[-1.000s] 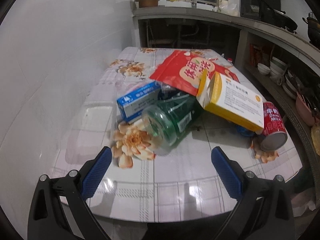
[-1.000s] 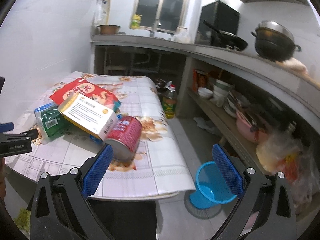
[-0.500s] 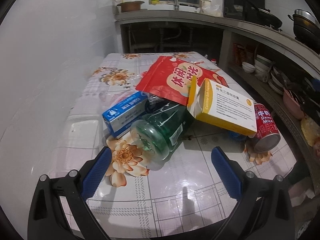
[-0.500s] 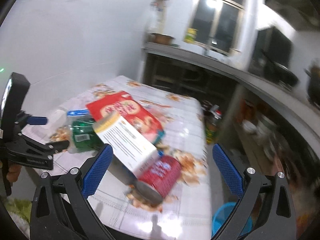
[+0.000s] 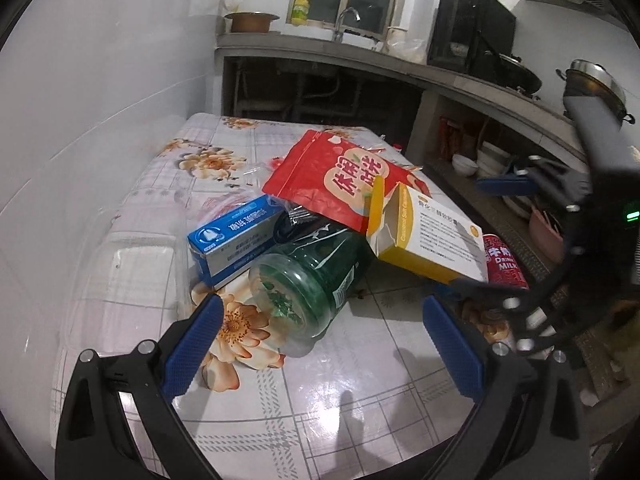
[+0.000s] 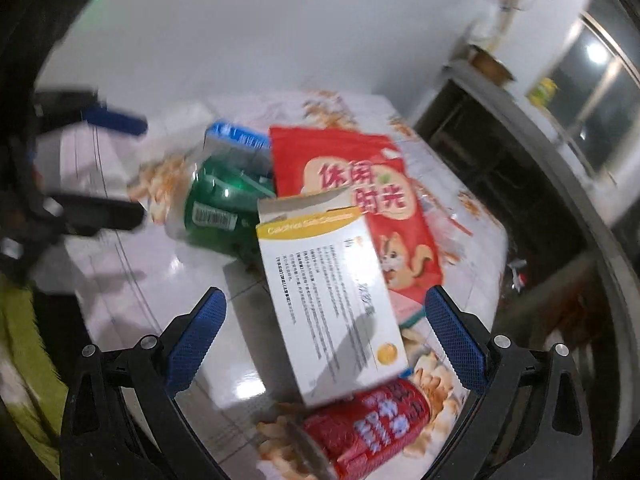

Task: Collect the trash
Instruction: 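Reach the right gripper to the white-and-yellow capsule box and close on it, then grasp the red snack bag with the left gripper while the right gripper lifts the box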

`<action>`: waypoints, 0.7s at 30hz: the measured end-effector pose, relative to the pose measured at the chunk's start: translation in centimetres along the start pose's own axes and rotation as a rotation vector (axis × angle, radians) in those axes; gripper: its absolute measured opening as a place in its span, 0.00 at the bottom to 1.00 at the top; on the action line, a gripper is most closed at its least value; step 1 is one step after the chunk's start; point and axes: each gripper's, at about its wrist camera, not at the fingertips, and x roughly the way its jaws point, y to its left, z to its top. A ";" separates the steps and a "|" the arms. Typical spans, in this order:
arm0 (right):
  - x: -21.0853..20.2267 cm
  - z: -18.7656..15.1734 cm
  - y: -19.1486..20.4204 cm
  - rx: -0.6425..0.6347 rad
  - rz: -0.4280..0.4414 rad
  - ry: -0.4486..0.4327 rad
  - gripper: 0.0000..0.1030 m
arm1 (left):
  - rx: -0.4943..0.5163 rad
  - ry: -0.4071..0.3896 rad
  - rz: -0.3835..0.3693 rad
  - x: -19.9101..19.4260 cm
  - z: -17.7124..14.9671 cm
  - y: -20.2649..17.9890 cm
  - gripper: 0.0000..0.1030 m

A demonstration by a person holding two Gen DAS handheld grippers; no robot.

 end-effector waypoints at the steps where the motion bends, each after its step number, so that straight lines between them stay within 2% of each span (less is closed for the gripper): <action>1: 0.6 0.0 0.0 -0.014 0.005 0.016 0.93 | -0.001 -0.004 -0.009 -0.1 -0.1 0.2 0.95; 10: 2.7 0.3 -0.8 -0.004 0.049 0.078 0.93 | 0.015 -0.065 -0.057 -1.2 0.0 1.4 0.95; 12: 2.7 0.3 -0.8 0.001 0.061 0.079 0.89 | 0.011 -0.078 -0.074 -1.5 0.0 1.7 0.95; 16: 2.7 0.4 -0.7 0.017 0.069 0.091 0.72 | -0.003 -0.089 -0.081 -1.7 0.2 2.3 0.95; 21: 2.4 0.6 -1.0 0.062 0.078 0.064 0.70 | -0.029 -0.102 -0.083 -1.7 1.1 2.9 0.94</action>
